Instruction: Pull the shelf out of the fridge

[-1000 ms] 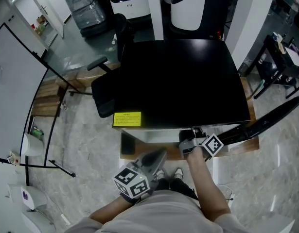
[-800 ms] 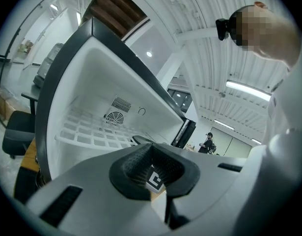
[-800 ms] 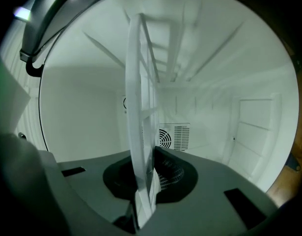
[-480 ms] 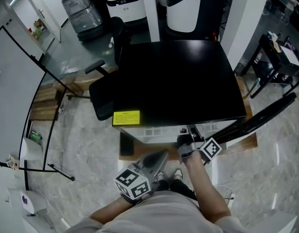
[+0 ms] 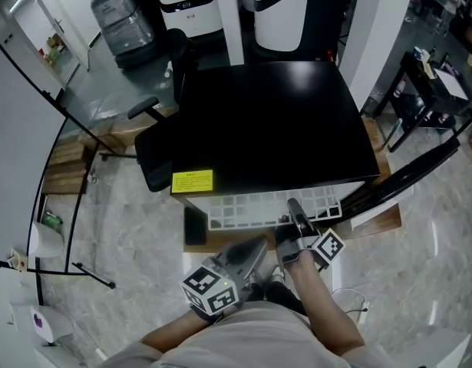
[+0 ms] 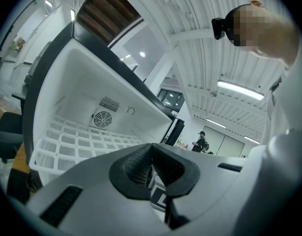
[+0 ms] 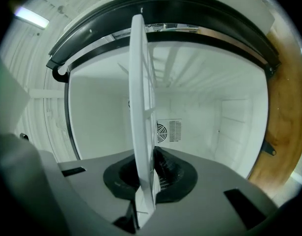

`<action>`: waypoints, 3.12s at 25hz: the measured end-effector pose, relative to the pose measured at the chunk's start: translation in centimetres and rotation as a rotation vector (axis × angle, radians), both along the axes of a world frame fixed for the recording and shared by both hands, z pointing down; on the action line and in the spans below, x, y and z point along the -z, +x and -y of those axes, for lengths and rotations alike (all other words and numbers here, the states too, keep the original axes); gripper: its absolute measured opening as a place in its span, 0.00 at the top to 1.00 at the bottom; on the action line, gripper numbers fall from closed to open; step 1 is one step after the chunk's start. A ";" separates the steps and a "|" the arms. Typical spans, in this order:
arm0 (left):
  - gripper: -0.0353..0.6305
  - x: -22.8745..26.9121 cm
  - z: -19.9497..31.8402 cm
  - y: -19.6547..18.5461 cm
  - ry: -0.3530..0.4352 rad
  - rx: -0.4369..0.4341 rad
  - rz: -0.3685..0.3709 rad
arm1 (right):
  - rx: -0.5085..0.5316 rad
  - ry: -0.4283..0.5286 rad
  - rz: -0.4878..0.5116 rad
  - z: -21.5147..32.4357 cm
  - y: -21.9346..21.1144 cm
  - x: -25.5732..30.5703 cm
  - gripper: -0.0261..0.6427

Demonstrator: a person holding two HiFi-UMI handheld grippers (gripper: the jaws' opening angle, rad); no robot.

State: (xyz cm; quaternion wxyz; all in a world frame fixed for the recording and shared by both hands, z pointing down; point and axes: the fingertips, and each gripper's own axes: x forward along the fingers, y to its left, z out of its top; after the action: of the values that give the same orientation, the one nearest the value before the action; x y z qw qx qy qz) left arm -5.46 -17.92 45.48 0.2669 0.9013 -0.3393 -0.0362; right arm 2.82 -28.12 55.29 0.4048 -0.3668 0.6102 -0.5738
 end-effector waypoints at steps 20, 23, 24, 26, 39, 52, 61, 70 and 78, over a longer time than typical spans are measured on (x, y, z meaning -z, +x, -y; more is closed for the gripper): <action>0.94 0.0 -2.6 1.7 0.000 -0.044 -0.022 | 0.012 -0.001 -0.005 -4.4 0.4 0.0 0.89; 0.94 0.0 -2.9 1.3 0.001 -0.057 -0.027 | 0.009 0.004 -0.004 -4.4 0.4 0.1 0.89; 0.94 -0.2 -3.0 1.1 0.001 -0.061 -0.027 | 0.006 0.006 -0.004 -4.4 0.3 0.1 0.89; 0.94 -0.4 -3.3 1.0 0.000 -0.069 -0.026 | 0.001 0.009 -0.003 -4.4 0.4 0.0 0.89; 0.94 0.0 -5.0 1.6 0.002 -0.011 -0.028 | 0.001 -0.006 -0.013 -5.5 0.9 -0.4 0.89; 0.94 0.5 -7.1 2.2 0.014 0.016 -0.019 | 0.006 -0.031 0.029 -7.9 0.7 0.0 0.89; 0.94 0.8 -9.2 3.7 0.029 0.010 -0.018 | 0.082 -0.024 0.029 -11.7 0.8 0.3 0.89; 0.94 1.9 -12.2 5.8 0.064 0.007 -0.016 | 0.130 -0.019 0.089 -16.4 1.9 2.1 0.89; 0.94 2.7 -15.2 7.7 0.087 0.009 -0.015 | 0.172 -0.022 0.112 -20.2 3.4 2.9 0.89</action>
State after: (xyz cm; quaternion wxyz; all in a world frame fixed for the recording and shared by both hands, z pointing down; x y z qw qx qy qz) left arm 2.23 -2.72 42.77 0.2297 0.9103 -0.3392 -0.0591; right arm 6.24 -7.89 52.39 0.3836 -0.2848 0.6094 -0.6327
